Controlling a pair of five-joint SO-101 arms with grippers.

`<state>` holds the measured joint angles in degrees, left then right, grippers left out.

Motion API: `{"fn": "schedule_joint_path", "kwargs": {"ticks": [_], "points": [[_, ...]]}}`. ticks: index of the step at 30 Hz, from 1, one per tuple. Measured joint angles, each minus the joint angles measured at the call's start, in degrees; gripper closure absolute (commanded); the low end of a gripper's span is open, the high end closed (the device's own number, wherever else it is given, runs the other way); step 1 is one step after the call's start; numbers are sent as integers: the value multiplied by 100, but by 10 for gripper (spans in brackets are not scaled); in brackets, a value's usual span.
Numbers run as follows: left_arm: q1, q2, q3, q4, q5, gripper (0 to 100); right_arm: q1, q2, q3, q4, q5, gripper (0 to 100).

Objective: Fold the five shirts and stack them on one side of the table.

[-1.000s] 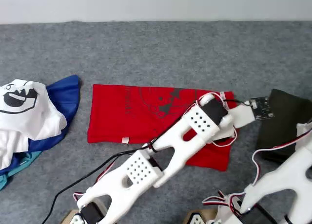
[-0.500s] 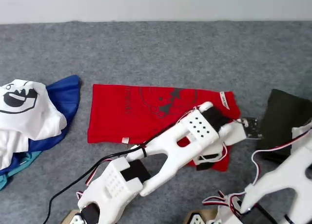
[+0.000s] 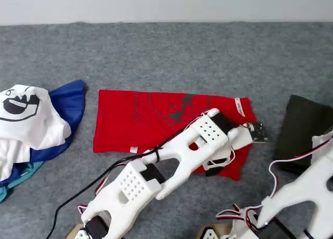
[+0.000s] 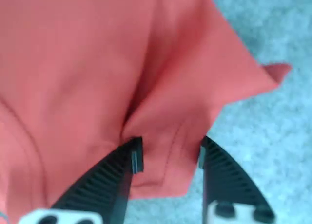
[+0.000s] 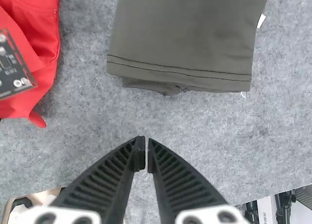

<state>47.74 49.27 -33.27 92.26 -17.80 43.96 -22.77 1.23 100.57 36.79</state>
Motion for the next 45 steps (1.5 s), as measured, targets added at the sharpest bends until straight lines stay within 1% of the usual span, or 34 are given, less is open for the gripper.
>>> {"fn": "schedule_joint_path", "kwargs": {"ticks": [2,5,6,12,18,22,24,33,36,43,45], "points": [[26,193,-264,202,-62,860,0,0,0,0,0,976],[62,457,-712,501,-97,977,0,0,0,0,0,976],[88,536,-862,607,-105,990,0,0,0,0,0,976],[97,589,-1319,668,-105,986,0,0,0,0,0,977],[97,44,-1319,677,-114,986,0,0,0,0,0,977],[70,-70,-1327,686,-114,986,0,0,0,0,0,977],[-18,-70,-1327,677,-114,986,0,0,0,0,0,977],[-686,-53,-1327,114,-114,985,0,0,0,0,0,977],[-862,211,-1327,9,-114,983,0,0,0,0,0,977],[-1178,422,-1327,-79,-88,878,0,0,0,0,0,977],[-1213,422,-1433,-79,141,855,0,0,0,0,0,977]]}}
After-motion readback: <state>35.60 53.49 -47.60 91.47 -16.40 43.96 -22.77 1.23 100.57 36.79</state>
